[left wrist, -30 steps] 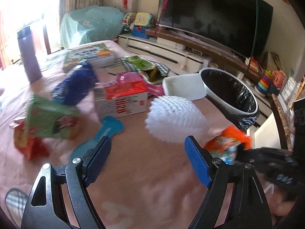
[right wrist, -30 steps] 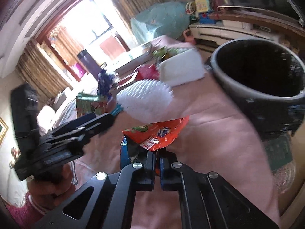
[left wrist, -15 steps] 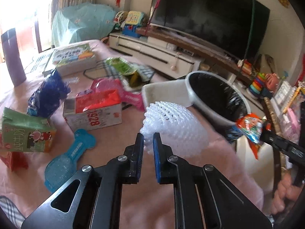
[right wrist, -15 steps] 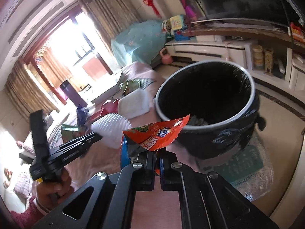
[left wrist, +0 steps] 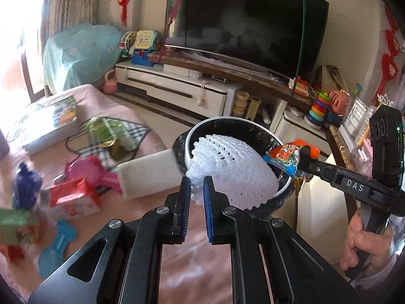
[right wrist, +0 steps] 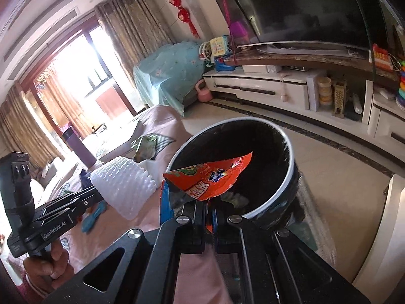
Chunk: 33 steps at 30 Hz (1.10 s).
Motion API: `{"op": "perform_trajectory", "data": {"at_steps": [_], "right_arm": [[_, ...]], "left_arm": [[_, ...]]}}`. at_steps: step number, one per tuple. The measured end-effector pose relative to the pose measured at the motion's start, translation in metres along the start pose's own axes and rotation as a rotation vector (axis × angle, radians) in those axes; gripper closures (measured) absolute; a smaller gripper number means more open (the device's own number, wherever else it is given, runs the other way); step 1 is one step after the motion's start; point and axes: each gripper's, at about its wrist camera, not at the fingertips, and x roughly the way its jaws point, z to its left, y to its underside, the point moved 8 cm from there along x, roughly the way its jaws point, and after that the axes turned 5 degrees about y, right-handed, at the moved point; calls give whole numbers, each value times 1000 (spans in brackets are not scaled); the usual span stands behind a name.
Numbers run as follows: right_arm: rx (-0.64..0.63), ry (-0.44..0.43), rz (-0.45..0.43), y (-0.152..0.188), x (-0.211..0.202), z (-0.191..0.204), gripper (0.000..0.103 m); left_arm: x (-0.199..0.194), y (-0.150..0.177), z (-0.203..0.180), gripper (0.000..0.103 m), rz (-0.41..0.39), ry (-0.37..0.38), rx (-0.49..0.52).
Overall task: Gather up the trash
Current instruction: 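Carry both items over the bin and open both grippers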
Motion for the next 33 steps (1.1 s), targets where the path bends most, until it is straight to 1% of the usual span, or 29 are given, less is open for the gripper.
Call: {"op": "perform_trajectory", "data": {"at_steps": [5,10,16,21,22,24,25,26,27,28,29,30,33], "right_arm": [[-23,29,16,-12,12,-12,100],[-60,66,57,-18,25,-20,99],[-81,92,98,-22,40,-32,99],[-96,104,111,-23,46,-33,99],[-103,109,113,-23,47,-33,97],[-117,126,121,-23,49,-34,95],[-119,131,134,-23,52,-35,94],[-120,134,149,-23,54,-36,90],[-121,132,157,-23,54,-37,80],[-126,133,154,-23,53,-37,70],[-133,134,151,-24,51,-36,66],[-137,135,149,-23,50,-35,61],[-150,144,137,-24,44,-33,60]], "left_arm": [[29,-9,-13,93,39,4,14],[54,-14,-23,93,76,2,38],[69,-15,-27,93,100,5,46],[74,-12,-25,93,114,7,40],[75,-11,-25,91,118,5,39],[76,-9,-23,83,134,10,31],[75,-9,-22,76,130,5,31],[74,-9,-22,65,128,-3,31],[71,-9,-20,61,124,-6,30],[69,-9,-20,54,116,-3,29],[66,-9,-19,50,111,-2,27],[64,-8,-18,49,108,-3,25],[56,-4,-16,49,104,-8,21]]}}
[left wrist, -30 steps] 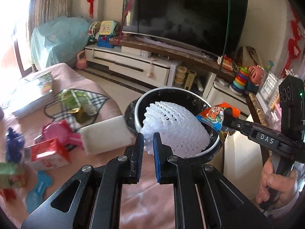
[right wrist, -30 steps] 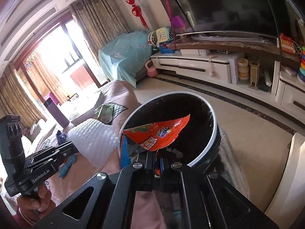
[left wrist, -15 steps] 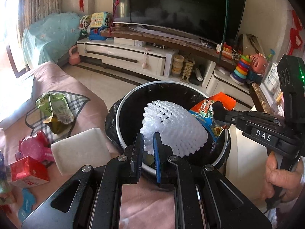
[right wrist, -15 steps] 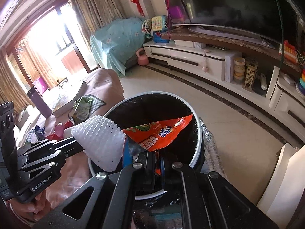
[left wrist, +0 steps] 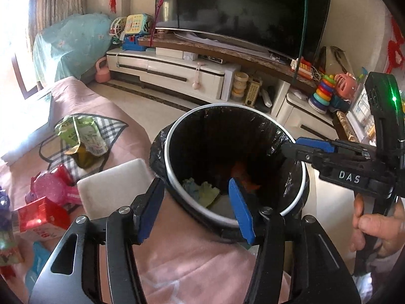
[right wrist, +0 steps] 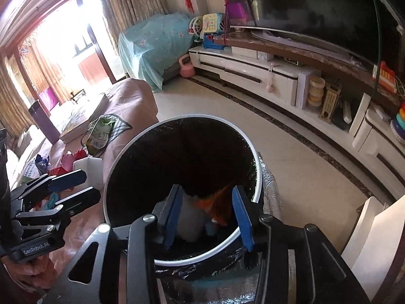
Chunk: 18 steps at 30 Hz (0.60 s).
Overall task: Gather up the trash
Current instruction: 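Carry both items over the bin and open both grippers, then move both grippers back toward the table items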
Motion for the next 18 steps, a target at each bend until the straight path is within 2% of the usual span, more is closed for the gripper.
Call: {"op": "perform_trajectory", "data": {"at_steps": [2,5,7,9,18], "right_arm": [[4,-6,-13,0,-4,1,59],[25,-28,-40,3,-14,7,51],[49,-52,-60,7,-20,12,36],[71,-81,-76,13,-25,21,13],[99,-181,-89,45,-39,78,11]], "left_arm": [[-8,4,4,47,-9,0,-11],[-23,14,11,40,-29,-14,-29],[-33,23,17,37,-40,-28,-38],[-44,35,24,35,-53,-49,-48],[-92,91,70,30,-76,-117,-155]]}}
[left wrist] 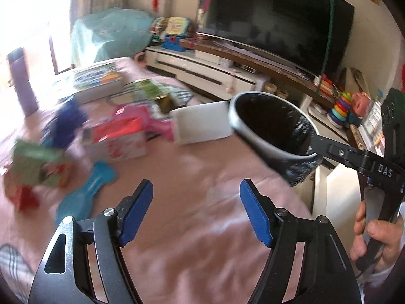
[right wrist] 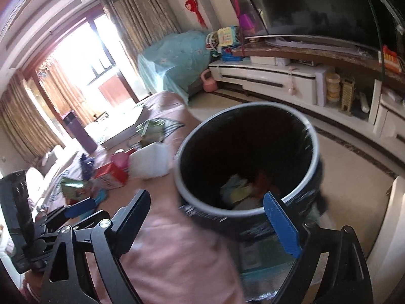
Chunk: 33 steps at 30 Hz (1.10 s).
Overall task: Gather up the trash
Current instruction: 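Move both grippers back toward the table items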
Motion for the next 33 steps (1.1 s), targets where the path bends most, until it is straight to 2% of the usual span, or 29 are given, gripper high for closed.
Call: {"op": "perform_trajectory", "data": {"at_steps": [9,17,27,29,33], "right_arm": [[-78,-57,27,29,5,63,10],[-144,-81,58,41,22,93,10],[-169,-75,51,37,38,107,10],[-172,-71,47,34,40,107,10],[-190,-57,32,24,47,109,10]], "left_arm": [[-35,36,57,28,-14,-57,-117],[-53,54,99,28,-24,-103,-198],[-59,53,122,27,-38,-130,-243],[-60,50,125,22,-47,-133,-241],[-60,39,137,20,-66,-163,-239]]}}
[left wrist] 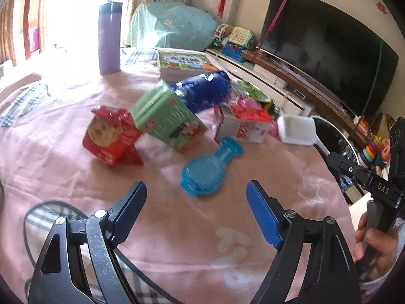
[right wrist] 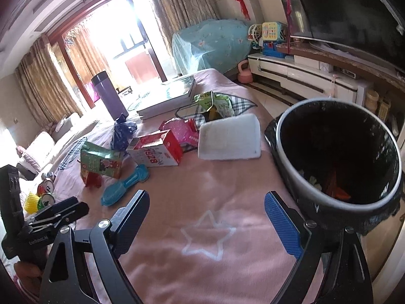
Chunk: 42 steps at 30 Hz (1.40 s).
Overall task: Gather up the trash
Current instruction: 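Move both grippers back toward the table items, then grasp the green milk carton with the left gripper while the right grasps the white foam block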
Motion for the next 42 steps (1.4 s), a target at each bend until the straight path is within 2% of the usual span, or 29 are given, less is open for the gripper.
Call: {"op": "perform_trajectory", "data": {"at_steps": [9,15,16,18,19,20,22,23,25,28,31,33,34,36,37,38,42], "right_arm": [[-19,34,-15,-28,29,-6,10],[-22,37,-1,-39,51,-12,10],[-20,32,-1,-41,54,-13,10],[-24,25,7,-41,59,-15,11],[-26,22,12,-41,60,-15,19],[-28,20,22,-39,62,-15,27],[-35,54,33,-36,61,-19,53],[-33,56,33,-35,59,-21,57],[-21,46,40,-29,51,-24,73],[-11,-10,63,-17,36,-20,78],[-16,-91,103,-2,23,-7,74],[-29,-107,102,4,13,-2,70],[-39,-99,97,4,11,-1,57],[-57,-83,69,-1,5,-2,40],[-65,-76,57,-5,5,-2,34],[-75,-68,48,-8,6,-1,34],[-141,-56,44,-17,22,6,32]], "left_arm": [[5,-51,26,14,-76,-76,-47],[19,-78,38,13,-121,-96,-63],[23,-79,39,14,-119,-92,-60],[32,-78,40,31,-101,-74,-53],[37,-76,39,46,-81,-65,-46],[40,-73,37,49,-64,-64,-36],[35,-67,33,50,-76,-65,-9],[32,-63,31,52,-73,-63,9],[27,-51,26,56,-57,-41,17],[20,-22,17,59,-4,21,14],[15,-2,13,56,19,28,24],[10,2,14,48,17,27,16],[7,2,16,43,11,21,10],[6,-2,16,35,2,13,13],[7,-4,16,30,2,4,17],[8,-5,17,27,5,-1,16],[21,-6,13,24,34,6,55]]}}
